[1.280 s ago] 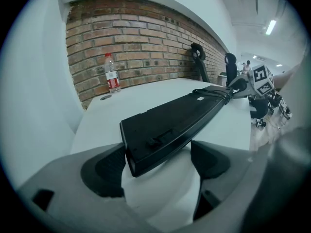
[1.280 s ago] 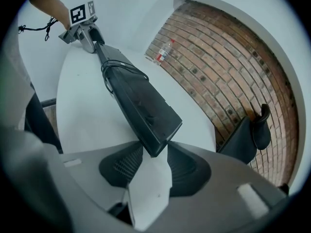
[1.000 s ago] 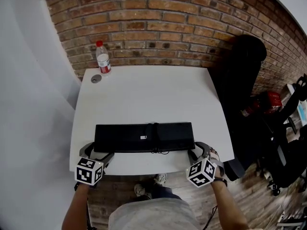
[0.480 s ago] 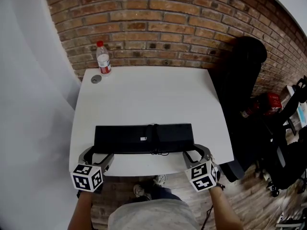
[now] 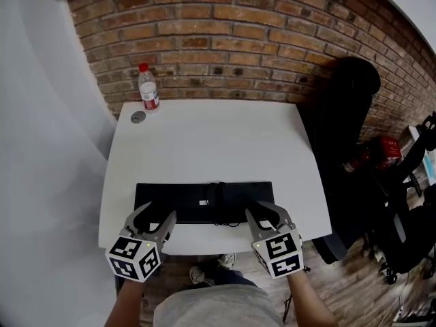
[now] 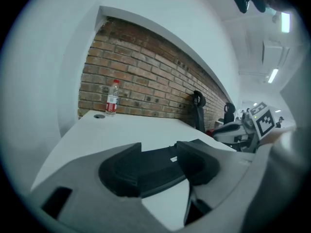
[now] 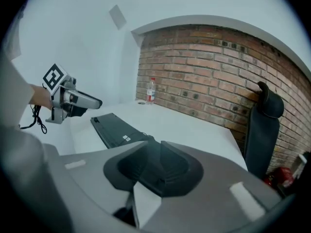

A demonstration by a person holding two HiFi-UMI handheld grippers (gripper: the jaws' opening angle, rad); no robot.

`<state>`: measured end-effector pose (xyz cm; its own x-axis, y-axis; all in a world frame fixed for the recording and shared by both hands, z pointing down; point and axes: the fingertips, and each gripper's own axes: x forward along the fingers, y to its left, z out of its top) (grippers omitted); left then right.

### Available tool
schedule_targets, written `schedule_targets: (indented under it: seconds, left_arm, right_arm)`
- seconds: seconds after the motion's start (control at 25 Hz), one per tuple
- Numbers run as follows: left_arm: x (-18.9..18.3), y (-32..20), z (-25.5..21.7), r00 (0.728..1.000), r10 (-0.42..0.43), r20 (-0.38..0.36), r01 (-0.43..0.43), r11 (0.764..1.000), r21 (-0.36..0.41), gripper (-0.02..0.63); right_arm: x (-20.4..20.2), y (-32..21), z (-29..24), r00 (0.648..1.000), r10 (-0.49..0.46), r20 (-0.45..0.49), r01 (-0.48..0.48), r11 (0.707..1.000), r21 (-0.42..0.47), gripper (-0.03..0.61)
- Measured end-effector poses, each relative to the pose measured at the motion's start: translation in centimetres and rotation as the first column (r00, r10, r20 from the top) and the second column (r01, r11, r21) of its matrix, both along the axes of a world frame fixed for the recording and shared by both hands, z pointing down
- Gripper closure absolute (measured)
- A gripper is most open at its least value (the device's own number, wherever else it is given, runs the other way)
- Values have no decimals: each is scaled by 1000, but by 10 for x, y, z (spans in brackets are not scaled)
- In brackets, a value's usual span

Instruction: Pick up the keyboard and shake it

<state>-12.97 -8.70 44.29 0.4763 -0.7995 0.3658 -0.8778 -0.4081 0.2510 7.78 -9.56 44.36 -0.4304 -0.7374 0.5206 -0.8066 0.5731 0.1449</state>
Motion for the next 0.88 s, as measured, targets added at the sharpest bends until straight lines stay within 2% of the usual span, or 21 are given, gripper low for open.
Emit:
schedule_targets:
  seconds: [0.28, 0.56, 0.88]
  left_arm:
    - [39, -6, -25, 999, 51, -17, -50, 998, 48, 479]
    - [67, -11, -44, 997, 71, -34, -68, 994, 82, 618]
    - [85, -17, -45, 996, 86, -28, -84, 993, 80, 620]
  right_arm:
    - [-21, -4, -31, 992, -7, 124, 2, 999, 43, 567]
    - [-34, -7, -51, 969, -25, 247, 13, 999, 50, 568]
    - [-40, -8, -57, 949, -51, 310, 44, 999, 30, 568]
